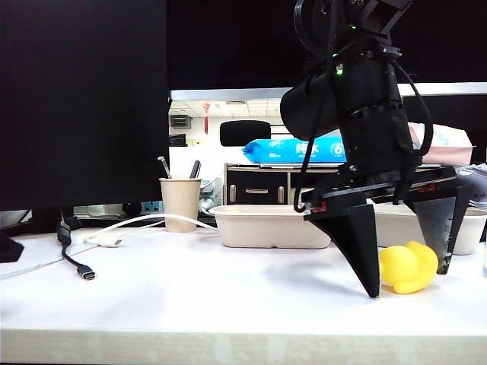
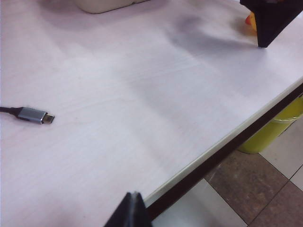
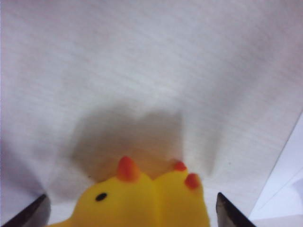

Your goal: Put the dolls with similar colors into the same paper box, while dolls with different colors go into separate paper boxes.

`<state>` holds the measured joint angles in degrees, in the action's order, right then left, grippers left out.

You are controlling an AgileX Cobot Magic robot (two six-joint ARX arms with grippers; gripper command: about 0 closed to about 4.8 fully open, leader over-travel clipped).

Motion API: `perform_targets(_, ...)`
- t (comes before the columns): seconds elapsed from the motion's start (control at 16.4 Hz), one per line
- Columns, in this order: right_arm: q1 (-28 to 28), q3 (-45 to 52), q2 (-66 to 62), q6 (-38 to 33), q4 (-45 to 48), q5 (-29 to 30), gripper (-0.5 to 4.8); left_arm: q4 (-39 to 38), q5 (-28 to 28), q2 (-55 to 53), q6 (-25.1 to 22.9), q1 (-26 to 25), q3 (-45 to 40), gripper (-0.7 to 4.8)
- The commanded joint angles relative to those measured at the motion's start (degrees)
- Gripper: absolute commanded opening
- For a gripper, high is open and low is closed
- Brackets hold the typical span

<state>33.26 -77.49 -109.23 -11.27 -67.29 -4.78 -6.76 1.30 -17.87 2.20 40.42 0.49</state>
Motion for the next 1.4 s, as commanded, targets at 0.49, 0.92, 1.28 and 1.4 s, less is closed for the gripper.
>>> perform_targets(0.49,0.00,0.07,0.15,0.00,2.91,-0.04,4.21,0.39,0.00,-0.04,-0.22,-0.02,0.02,-0.05)
perform_targets(0.92,0.00,0.07,0.15,-0.02,3.02,-0.31,2.32,0.39,0.00,-0.04,-0.22,-0.02,0.02,-0.05)
perform_targets(1.28,0.00,-0.04,0.22,-0.02,3.39,-1.73,2.14,0.39,0.00,-0.02,-0.24,-0.07,0.04,-0.05)
perform_targets(1.4,0.00,-1.14,0.22,-0.02,3.26,-1.57,2.14,0.39,0.00,-0.02,-0.24,-0.09,0.04,-0.05)
